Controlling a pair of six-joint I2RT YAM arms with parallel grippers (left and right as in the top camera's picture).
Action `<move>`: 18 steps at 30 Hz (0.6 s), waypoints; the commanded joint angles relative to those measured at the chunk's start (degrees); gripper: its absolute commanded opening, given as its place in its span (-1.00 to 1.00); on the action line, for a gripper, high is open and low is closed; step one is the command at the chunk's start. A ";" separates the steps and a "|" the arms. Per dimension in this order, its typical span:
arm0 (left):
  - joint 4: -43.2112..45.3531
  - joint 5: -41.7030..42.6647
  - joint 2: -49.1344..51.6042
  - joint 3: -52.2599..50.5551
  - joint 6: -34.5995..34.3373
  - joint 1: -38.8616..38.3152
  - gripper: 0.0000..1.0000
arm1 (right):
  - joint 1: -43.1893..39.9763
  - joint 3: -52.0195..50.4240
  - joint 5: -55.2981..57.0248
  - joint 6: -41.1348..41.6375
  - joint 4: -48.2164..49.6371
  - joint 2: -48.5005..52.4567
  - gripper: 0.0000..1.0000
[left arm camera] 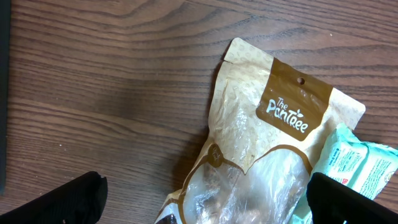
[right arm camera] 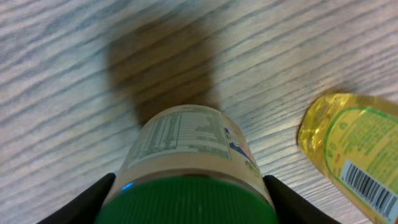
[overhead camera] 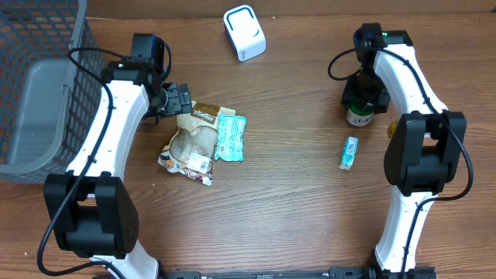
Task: Scan the item barcode
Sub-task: 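Carry the jar right and lower it upright onto the table, then release the jar and move the right gripper over the tissue pack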
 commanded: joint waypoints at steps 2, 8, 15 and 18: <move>0.02 -0.31 -0.44 0.66 -0.17 0.02 0.99 | -0.35 -0.09 -0.20 -0.24 -0.61 -0.48 0.52; 0.02 -0.33 -0.44 0.66 -0.17 -0.07 0.99 | -0.35 -0.09 -0.20 -0.26 -0.74 -0.48 0.76; 0.02 -0.33 -0.44 0.66 -0.17 -0.02 1.00 | -0.35 -0.09 -0.17 -1.97 2.27 -0.48 0.86; 0.02 -0.31 -0.44 0.66 -0.17 -0.02 1.00 | -0.35 0.00 -0.17 -1.99 2.64 -0.52 0.87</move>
